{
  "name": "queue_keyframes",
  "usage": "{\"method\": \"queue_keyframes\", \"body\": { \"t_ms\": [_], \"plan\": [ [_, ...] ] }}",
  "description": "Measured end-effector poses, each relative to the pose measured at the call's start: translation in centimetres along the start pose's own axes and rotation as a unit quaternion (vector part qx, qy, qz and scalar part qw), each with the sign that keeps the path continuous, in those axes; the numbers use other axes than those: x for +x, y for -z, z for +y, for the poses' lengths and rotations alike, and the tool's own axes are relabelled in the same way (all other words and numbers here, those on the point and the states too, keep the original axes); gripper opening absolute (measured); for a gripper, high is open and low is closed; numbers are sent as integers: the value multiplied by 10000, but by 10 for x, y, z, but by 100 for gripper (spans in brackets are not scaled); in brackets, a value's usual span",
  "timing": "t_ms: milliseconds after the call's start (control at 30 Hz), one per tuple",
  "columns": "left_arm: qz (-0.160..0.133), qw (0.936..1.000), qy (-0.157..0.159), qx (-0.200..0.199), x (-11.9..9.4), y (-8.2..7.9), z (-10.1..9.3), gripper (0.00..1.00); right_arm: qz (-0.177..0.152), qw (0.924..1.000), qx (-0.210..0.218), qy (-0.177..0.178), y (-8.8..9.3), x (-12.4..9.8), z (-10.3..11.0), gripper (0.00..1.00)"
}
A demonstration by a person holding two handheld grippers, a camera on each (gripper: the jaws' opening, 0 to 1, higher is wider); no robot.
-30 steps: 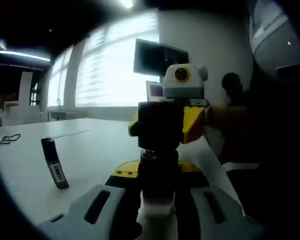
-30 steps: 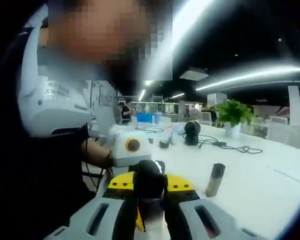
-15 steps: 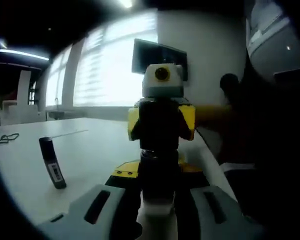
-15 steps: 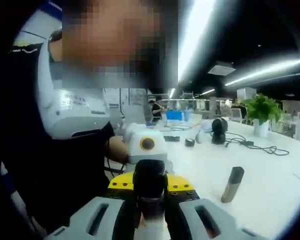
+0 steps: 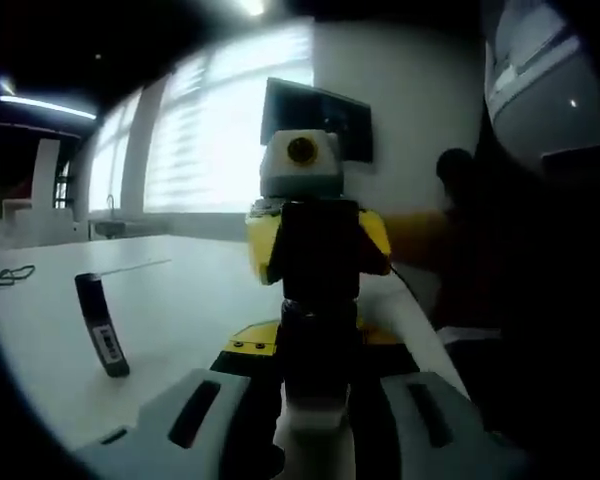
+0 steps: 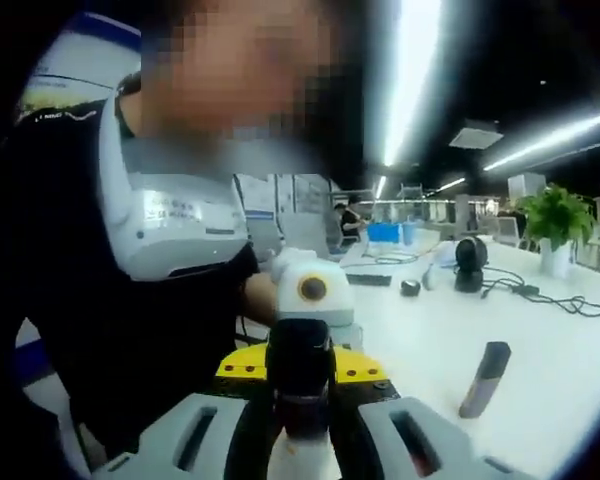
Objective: Pick up cosmetic bottle twist off cap place on table pick up cap screw tight cap place on table
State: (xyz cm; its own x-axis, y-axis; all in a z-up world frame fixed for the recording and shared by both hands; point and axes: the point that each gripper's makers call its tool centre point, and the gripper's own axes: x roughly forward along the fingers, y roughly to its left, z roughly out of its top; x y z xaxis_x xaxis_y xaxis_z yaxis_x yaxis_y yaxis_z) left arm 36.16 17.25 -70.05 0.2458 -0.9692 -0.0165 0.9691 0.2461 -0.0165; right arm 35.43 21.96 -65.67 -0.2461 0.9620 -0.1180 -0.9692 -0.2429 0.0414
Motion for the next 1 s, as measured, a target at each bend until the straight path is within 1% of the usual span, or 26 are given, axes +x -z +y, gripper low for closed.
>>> {"method": "queue_keyframes", "body": {
  "t_ms": [133,233,267,300,333,367,400,467,533,633,700,900,1000],
  "plan": [
    [-11,10000,4,0,0,0,0,15,10,10000,81,-9,1,0,0,14],
    [-13,10000,1,32,0,0,0,15,152,9998,100,67,5,0,1,15],
    [-14,10000,-6,16,0,0,0,15,173,9997,155,92,6,0,1,17],
    [-16,10000,-9,3,0,0,1,15,168,9996,201,111,6,0,1,22],
    [-15,10000,-10,2,0,0,1,15,158,9995,220,166,7,0,0,30],
    [-15,10000,-10,5,0,0,1,15,132,9993,254,219,7,-1,0,34],
    [-16,10000,-15,2,0,0,1,15,81,9992,275,291,6,-3,1,36],
    [-15,10000,-20,-12,0,0,1,15,-96,9986,302,420,0,-4,3,36],
    [-12,10000,-24,-22,0,0,1,15,-194,9979,285,547,-3,-6,4,36],
    [-7,10000,-17,-16,0,0,1,15,-372,9942,189,988,-7,-11,1,36],
    [-10,10000,-11,3,0,0,0,15,-598,9905,225,1221,-12,-16,2,36],
    [-21,10000,35,56,1,-1,-2,15,-915,9846,270,1465,-16,-23,14,36],
    [-80,9999,61,72,1,-3,-3,15,-967,9829,302,1535,-16,-25,16,36]
  ]
}}
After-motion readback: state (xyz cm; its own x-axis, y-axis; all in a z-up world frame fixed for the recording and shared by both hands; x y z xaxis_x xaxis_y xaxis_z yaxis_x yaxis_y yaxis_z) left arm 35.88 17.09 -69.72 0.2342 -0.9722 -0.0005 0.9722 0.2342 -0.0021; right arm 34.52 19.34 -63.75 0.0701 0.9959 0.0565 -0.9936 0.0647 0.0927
